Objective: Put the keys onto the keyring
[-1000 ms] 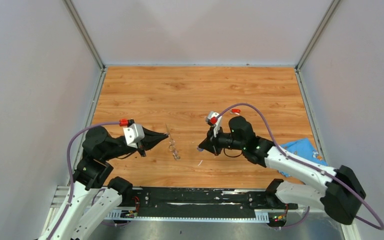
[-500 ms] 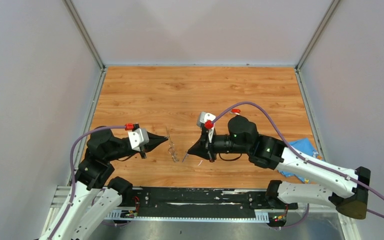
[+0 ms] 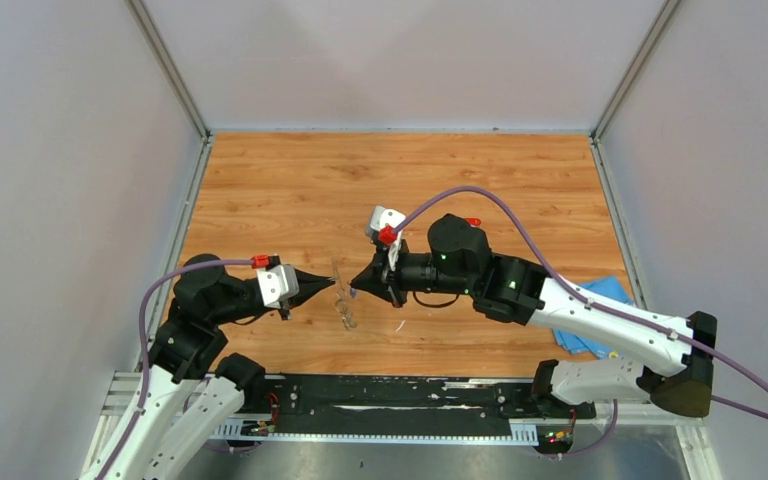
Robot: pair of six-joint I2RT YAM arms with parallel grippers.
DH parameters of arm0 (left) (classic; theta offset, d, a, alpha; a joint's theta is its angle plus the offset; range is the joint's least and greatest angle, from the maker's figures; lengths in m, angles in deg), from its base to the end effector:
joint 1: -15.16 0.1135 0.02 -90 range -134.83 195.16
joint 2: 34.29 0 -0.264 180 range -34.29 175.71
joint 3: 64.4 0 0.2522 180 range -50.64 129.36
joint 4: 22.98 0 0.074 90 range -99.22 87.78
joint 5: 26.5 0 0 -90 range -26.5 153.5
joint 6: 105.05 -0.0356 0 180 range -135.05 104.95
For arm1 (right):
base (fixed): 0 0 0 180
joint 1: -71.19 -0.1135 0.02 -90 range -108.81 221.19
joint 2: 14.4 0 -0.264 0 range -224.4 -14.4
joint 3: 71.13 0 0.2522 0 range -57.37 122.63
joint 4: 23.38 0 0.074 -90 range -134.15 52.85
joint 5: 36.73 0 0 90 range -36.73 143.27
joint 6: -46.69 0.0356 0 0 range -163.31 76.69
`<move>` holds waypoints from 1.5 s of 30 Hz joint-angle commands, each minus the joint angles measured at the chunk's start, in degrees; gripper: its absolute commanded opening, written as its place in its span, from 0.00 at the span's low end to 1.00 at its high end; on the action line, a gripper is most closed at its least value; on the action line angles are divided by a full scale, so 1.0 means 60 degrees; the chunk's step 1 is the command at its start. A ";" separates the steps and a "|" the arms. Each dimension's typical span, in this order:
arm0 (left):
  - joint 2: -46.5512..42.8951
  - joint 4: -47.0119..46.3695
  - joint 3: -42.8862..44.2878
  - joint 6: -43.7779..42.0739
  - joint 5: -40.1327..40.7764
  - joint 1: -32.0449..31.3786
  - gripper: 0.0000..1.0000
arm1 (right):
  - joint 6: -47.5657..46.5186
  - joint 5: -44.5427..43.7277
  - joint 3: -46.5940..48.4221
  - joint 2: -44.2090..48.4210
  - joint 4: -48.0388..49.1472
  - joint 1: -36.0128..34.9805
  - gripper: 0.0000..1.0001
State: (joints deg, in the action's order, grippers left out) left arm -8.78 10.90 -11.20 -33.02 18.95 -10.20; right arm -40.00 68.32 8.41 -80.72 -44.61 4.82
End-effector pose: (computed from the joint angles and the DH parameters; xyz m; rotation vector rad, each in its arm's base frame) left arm 0.0831 -0.0670 0.3337 1.1355 1.2679 -0.7454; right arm 0.0985 0.2481 0.3978 -1.1347 1.4482 1.1057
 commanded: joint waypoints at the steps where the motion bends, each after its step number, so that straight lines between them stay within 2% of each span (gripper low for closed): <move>1: -0.0106 0.0013 -0.0040 -0.0230 0.0012 -0.0050 0.00 | -0.0141 0.0351 0.0620 -0.0378 0.0163 -0.0130 0.00; 11: -0.0024 -0.0280 0.0131 0.0491 0.0211 -0.0050 0.00 | 0.0012 0.0671 0.0740 -0.0736 0.0612 -0.0130 0.00; 21: -0.0047 -0.0199 0.0092 0.0467 0.0284 -0.0050 0.00 | 0.0008 0.0693 0.0814 -0.0999 0.1045 -0.0126 0.00; 38: -0.0215 -0.0289 0.0008 0.0430 0.0307 -0.0050 0.00 | 0.0393 -0.0301 0.0272 -0.0805 0.1765 -0.0130 0.00; 45: -0.0357 -0.0351 -0.0042 0.0415 0.0380 -0.0050 0.00 | 0.0438 -0.0362 0.0168 -0.0800 0.1581 -0.0130 0.00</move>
State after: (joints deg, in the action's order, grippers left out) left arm -10.02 11.03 -11.20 -30.82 21.13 -10.20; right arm -38.21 68.08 10.60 -86.58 -35.85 4.80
